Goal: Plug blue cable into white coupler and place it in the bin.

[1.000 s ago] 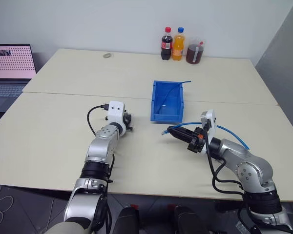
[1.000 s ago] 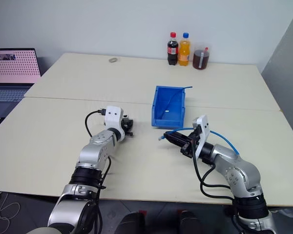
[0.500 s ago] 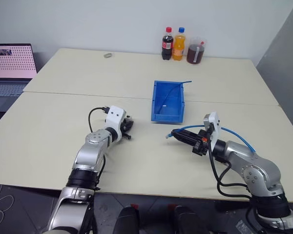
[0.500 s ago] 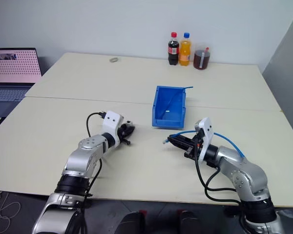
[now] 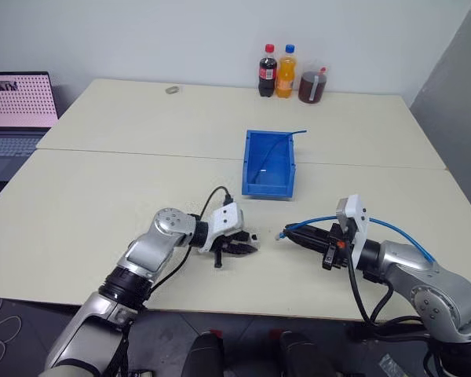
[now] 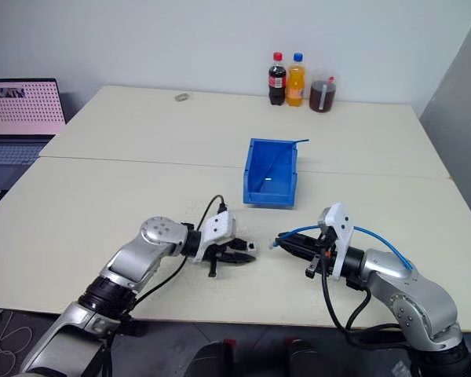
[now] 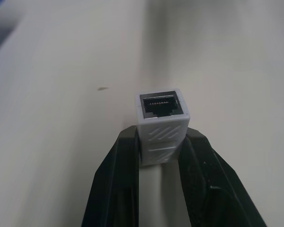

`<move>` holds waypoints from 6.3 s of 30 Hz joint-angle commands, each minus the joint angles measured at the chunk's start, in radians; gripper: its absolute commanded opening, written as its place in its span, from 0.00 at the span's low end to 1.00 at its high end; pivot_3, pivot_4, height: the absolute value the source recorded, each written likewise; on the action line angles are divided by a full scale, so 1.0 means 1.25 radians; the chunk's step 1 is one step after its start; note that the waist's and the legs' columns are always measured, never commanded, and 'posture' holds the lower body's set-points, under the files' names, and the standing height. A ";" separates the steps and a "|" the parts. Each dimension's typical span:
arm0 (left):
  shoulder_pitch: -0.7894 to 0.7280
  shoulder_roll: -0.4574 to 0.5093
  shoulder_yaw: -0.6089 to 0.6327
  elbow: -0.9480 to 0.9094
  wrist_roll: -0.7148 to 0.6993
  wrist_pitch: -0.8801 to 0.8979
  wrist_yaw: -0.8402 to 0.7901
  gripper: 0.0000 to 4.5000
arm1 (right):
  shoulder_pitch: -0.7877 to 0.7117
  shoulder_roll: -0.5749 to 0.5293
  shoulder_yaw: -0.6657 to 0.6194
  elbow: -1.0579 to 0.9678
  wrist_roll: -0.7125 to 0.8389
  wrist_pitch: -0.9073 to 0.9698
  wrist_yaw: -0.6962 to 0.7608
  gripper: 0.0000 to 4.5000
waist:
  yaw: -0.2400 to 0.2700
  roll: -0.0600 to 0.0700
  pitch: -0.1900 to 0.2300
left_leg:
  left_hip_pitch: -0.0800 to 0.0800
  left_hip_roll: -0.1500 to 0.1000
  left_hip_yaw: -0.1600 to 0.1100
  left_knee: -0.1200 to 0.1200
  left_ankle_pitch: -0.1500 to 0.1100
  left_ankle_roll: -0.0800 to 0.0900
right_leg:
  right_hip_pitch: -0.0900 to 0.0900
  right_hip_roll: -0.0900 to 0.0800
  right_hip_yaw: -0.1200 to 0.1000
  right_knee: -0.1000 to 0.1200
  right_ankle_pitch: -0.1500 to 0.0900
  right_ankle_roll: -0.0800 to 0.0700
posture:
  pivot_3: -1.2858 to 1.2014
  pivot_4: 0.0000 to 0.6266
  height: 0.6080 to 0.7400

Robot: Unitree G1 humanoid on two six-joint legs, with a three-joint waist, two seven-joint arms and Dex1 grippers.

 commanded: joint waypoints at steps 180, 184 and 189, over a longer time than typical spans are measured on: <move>-0.022 -0.060 -0.006 0.069 0.100 -0.084 -0.030 0.18 | -0.213 0.139 0.135 0.015 -0.161 0.266 -0.190 0.00 | -0.001 0.006 -0.015 | 0.000 0.000 0.000 0.000 0.000 0.000 | 0.000 0.000 0.001 0.000 0.000 0.000 | 0.52 0.24 1.00; -0.024 -0.061 -0.006 0.072 0.102 -0.082 -0.029 0.18 | -0.212 0.128 0.153 0.005 -0.154 0.260 -0.171 0.00 | -0.001 0.006 -0.015 | 0.000 0.000 0.000 0.000 0.000 0.001 | 0.000 0.001 0.000 0.000 0.000 0.000 | 0.52 0.24 1.00; -0.024 -0.061 -0.006 0.077 0.103 -0.080 -0.030 0.18 | -0.211 0.115 0.153 -0.020 -0.147 0.266 -0.157 0.00 | -0.001 0.006 -0.015 | 0.000 0.000 0.000 0.000 0.000 0.001 | 0.000 0.001 0.000 0.000 0.000 0.000 | 0.52 0.24 1.00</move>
